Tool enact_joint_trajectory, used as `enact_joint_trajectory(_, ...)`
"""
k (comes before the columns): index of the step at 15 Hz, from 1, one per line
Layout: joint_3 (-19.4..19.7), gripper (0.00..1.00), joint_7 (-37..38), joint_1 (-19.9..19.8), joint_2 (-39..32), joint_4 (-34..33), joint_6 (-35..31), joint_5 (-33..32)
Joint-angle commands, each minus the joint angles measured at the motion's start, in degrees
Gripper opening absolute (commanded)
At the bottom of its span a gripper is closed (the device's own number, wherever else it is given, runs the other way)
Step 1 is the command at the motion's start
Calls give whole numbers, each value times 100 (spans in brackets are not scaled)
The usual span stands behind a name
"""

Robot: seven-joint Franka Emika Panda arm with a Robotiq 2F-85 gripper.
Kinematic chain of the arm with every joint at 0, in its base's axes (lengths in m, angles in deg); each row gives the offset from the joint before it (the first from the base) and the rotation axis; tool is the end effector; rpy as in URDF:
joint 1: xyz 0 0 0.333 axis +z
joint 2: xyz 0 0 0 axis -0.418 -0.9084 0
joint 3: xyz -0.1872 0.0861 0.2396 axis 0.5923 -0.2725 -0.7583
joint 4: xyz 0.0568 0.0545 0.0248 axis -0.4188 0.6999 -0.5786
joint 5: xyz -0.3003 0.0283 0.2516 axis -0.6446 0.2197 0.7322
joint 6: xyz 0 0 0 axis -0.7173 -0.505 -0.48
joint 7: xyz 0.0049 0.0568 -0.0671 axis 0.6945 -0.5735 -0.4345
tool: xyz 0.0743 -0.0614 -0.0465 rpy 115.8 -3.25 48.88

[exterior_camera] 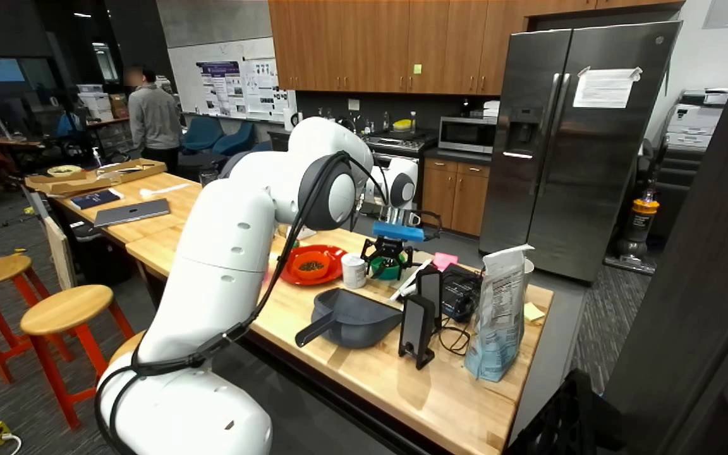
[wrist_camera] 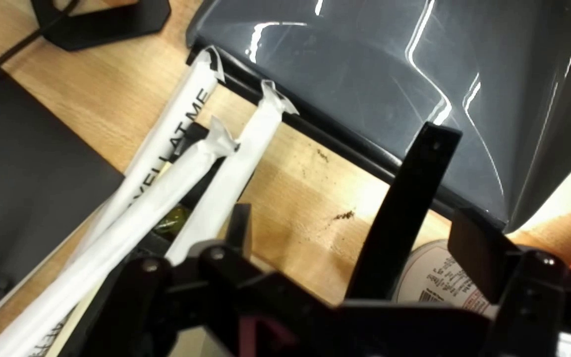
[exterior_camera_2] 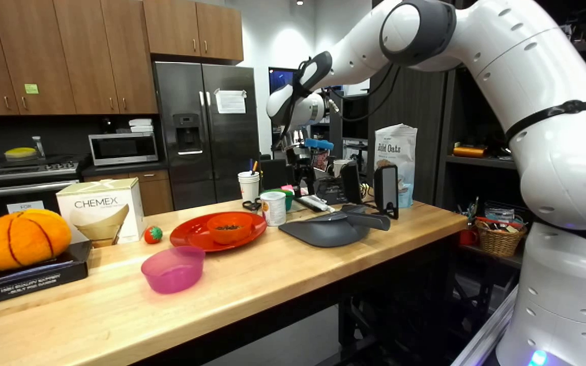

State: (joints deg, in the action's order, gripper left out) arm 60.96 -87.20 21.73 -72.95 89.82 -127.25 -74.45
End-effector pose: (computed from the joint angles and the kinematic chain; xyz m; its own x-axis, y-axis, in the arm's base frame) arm 0.6694 -0.0148 0.3236 0.8809 0.4065 -0.2427 0.3714 -0.9112 -0.1781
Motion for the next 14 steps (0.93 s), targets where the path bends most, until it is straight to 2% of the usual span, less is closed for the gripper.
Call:
enact_joint_trajectory(1, -79, 100, 74, -80, -84, -150, 192, 3)
enact_joint_trajectory(6, -96, 100, 71, -79, -128, -152, 233, 6)
enact_joint_trajectory(7, -99, 96, 65, -78, -127, -152, 236, 3)
enact_joint_trajectory(8, -101, 74, 61, -75, -122, -147, 229, -4)
enact_joint_trajectory(10, -97, 71, 66, -59, -108, -137, 197, -40)
enact_joint_trajectory(12, -94, 58, 65, -49, -103, -139, 189, -67)
enact_joint_trajectory(14, -94, 41, 70, -46, -102, -147, 185, -69)
